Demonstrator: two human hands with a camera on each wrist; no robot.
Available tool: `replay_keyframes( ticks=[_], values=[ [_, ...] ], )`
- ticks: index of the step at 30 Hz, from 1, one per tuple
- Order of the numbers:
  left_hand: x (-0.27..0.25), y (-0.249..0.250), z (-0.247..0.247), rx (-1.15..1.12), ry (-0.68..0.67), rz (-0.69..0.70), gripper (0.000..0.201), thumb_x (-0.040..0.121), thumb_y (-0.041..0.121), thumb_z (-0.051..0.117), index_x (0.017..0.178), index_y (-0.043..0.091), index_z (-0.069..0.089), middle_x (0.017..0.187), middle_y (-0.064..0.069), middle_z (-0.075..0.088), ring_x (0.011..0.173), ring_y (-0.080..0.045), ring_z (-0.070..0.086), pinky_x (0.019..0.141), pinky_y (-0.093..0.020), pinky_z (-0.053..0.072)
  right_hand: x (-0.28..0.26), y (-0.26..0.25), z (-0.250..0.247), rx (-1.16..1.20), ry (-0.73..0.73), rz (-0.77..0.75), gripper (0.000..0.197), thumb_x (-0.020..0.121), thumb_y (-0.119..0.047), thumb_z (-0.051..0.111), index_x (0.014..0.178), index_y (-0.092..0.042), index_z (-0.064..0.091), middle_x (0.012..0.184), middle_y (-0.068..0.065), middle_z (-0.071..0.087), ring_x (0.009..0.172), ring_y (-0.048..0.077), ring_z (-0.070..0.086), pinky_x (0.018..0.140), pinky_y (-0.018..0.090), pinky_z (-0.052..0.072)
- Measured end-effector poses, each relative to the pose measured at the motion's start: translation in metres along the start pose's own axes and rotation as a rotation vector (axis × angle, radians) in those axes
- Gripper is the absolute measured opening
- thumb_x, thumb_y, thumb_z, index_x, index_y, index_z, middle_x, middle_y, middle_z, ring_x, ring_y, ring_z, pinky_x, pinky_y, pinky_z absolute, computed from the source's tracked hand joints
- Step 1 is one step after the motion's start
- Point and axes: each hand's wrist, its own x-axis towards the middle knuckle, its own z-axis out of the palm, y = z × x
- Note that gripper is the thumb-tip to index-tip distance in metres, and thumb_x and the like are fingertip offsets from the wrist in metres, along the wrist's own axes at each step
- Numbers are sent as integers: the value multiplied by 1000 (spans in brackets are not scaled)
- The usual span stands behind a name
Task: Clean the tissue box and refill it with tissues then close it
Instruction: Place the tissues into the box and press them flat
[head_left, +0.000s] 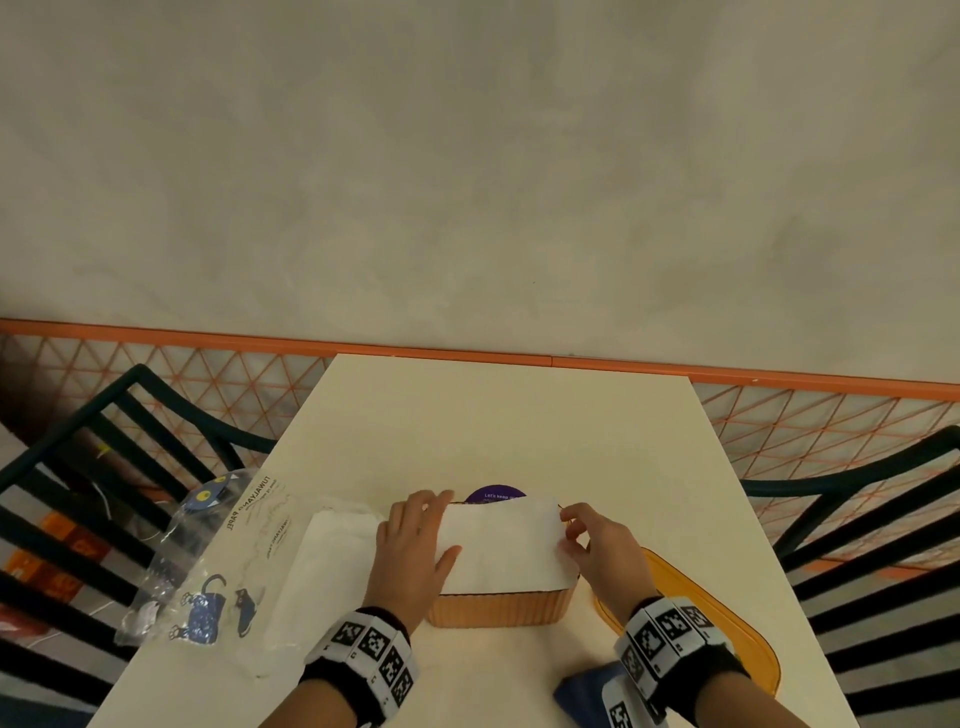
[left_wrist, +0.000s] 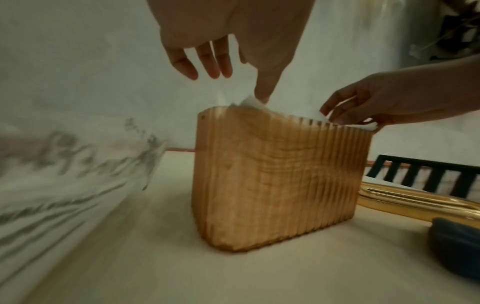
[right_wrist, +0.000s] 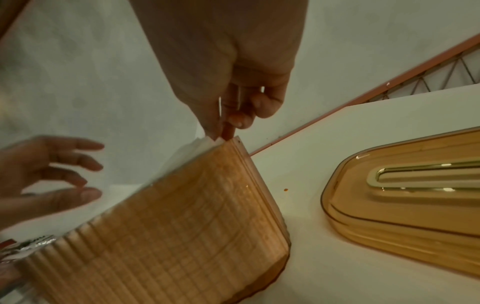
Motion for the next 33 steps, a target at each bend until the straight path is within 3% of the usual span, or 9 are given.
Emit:
replay_keyframes(
  ticks=[3,8,13,19,21,24,27,30,33],
  values=[
    [10,21,3,23,84,151,61,60,25,84,113,29,53,107,4,59,92,-9,40,66,-27,54,0,1,2,-36,16,-32,20,93,-21,51,112,-24,56,102,-9,63,80,9,51,66,14,38],
    [32,58,11,-21,-25,206,30,92,23,53,122,26,57,127,5,50,115,-17,45,94,-28,43,-3,3,4,-137,41,-123,14,94,-23,48,104,-24,58,104,-8,65,84,11,57,63,14,38],
    [38,69,19,-87,-25,200,21,95,25,48,108,20,64,120,5,54,108,-12,50,93,-25,46,-5,5,6,-162,47,-181,15,94,-24,47,106,-23,56,103,-5,64,84,16,60,68,23,48],
    [33,64,23,-55,15,210,1,83,18,68,84,18,68,98,4,64,85,-13,63,66,-18,50,-4,9,9,-156,26,-199,21,93,-24,49,113,-24,54,110,-3,62,91,17,61,76,27,54],
    [32,64,24,-62,16,239,13,74,16,76,76,22,65,89,7,64,76,-9,63,60,-14,50,-4,10,11,-125,64,-205,31,91,-24,52,122,-27,50,120,-4,57,98,15,59,75,23,53],
    [31,63,25,-65,-2,288,18,72,18,77,80,25,62,84,13,61,75,-1,53,65,-11,45,-4,6,7,-98,131,-259,51,82,-23,67,127,-31,45,128,2,48,104,18,56,74,25,54],
    [30,67,25,-91,-19,289,16,77,21,72,85,26,60,85,14,60,76,1,51,65,-9,44,2,0,7,-172,167,-385,37,73,-18,75,105,-26,61,106,3,60,87,19,61,63,25,52],
    [32,65,24,-97,-49,275,10,85,25,59,94,24,61,93,12,60,83,-4,57,67,-6,39,9,-6,5,-172,54,-292,18,91,-17,52,104,-15,64,104,4,63,95,23,58,71,27,44],
    [40,48,22,44,-136,260,37,80,28,59,116,29,55,108,12,63,95,-13,58,76,-23,48,12,-9,0,-171,-58,-194,22,95,-18,41,109,-13,57,109,4,64,98,22,54,70,24,34]
  ],
)
